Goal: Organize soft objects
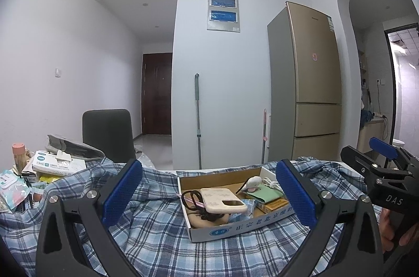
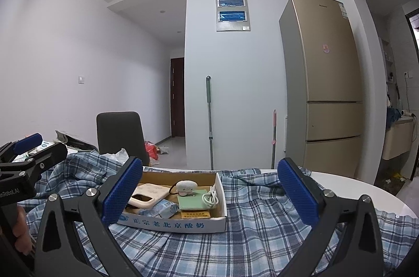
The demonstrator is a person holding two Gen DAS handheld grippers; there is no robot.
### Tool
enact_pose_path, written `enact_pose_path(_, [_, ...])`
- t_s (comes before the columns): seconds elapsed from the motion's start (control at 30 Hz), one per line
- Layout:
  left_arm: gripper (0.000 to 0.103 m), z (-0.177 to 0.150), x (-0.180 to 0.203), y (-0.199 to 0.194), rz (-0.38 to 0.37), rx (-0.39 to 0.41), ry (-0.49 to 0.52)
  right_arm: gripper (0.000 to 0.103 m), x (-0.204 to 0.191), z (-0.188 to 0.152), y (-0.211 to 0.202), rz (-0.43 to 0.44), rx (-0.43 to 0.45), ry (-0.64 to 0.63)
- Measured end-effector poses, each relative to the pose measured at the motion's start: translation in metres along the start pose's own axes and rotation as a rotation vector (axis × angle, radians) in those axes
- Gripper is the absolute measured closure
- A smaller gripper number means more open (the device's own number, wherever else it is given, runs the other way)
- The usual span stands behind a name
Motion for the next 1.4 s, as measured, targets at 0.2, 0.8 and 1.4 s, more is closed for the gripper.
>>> enact_pose_path(0.2, [0.000, -0.0005, -0.0010, 0.0004, -0.008, -0.006, 0.000, 0.000, 0.0004, 0.0002, -0.0004, 0.001, 0.001, 0.000])
enact_pose_path(0.8, [0.000, -0.0004, -0.0011, 0.0006, -0.004, -0.006, -0.001, 0.000, -0.0004, 0.0001, -0.0007, -0.003, 0.004, -0.002])
enact_pose_path(1.4, [0.000, -0.0009, -0.0011, 0.0010, -0.001, -0.007, 0.000, 0.000, 0.0002, -0.0008, -0.0007, -0.005, -0.001, 0.000])
Point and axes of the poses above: each gripper's, at about its wrist camera, not at the fingertips, and y roughly the way its jaws point, x to its right, z to its top, the point moved 2 cm from there along y, roughly the way its jaws point
